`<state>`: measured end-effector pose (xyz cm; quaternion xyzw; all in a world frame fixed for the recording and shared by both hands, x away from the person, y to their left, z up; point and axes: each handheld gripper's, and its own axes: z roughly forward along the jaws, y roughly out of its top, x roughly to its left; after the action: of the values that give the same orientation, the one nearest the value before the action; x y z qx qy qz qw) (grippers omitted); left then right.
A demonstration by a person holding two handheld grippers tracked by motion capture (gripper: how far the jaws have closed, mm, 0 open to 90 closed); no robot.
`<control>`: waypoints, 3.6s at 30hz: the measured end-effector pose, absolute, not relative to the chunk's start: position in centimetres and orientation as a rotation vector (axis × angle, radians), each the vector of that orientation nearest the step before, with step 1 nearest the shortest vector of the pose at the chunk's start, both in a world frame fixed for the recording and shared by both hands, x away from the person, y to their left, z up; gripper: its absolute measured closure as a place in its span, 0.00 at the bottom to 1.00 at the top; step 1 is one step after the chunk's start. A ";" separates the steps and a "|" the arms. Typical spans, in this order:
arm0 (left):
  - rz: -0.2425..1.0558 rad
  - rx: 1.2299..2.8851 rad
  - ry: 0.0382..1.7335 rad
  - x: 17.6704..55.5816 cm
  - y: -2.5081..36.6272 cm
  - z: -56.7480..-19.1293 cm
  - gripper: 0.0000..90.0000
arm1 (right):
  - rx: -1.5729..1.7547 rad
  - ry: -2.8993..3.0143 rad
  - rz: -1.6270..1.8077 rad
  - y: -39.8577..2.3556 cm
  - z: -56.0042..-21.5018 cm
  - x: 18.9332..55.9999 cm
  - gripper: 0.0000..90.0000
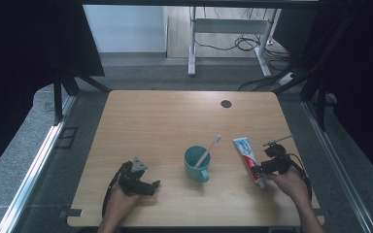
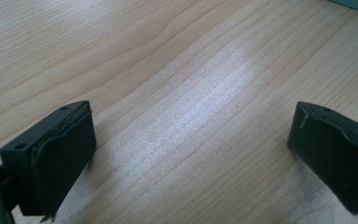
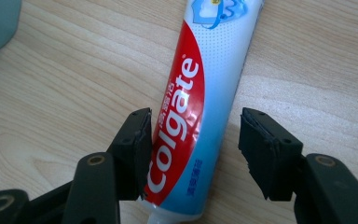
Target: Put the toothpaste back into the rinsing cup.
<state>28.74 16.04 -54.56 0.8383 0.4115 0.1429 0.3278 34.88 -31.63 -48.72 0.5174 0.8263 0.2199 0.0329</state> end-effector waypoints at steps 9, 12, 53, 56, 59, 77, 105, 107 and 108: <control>0.373 2.197 1.078 28.7 16.1 -54.5 0.01 | 1.615 2.584 0.578 -30.7 -48.6 36.3 0.46; 0.373 2.197 1.078 28.7 16.0 -54.5 0.01 | 1.629 2.604 0.534 -30.4 -48.5 36.8 0.44; 0.373 2.197 1.077 28.7 16.1 -54.5 0.01 | 1.701 2.637 0.019 -25.9 -50.0 42.4 0.48; 0.373 2.198 1.077 28.7 16.1 -54.5 0.01 | 1.695 2.638 0.020 -25.9 -50.1 42.4 0.49; 0.373 2.197 1.077 28.7 16.1 -54.5 0.01 | 1.685 2.642 0.031 -26.0 -50.1 42.3 0.51; 0.373 2.197 1.078 28.7 16.0 -54.5 0.01 | 1.551 2.690 0.148 -26.7 -49.2 41.3 0.77; 0.373 2.196 1.078 28.7 16.0 -54.5 0.01 | 1.458 2.680 0.289 -27.2 -47.5 39.7 0.79; 0.373 2.196 1.078 28.7 16.0 -54.5 0.01 | 1.454 2.669 0.303 -27.3 -47.3 39.5 0.79; 0.373 2.196 1.078 28.7 16.0 -54.5 0.01 | 1.449 2.668 0.310 -27.3 -47.2 39.4 0.79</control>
<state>28.74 16.05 -54.55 0.8386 0.4116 0.1423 0.3272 39.41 -27.33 -47.15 0.4742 0.8734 0.1015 0.0449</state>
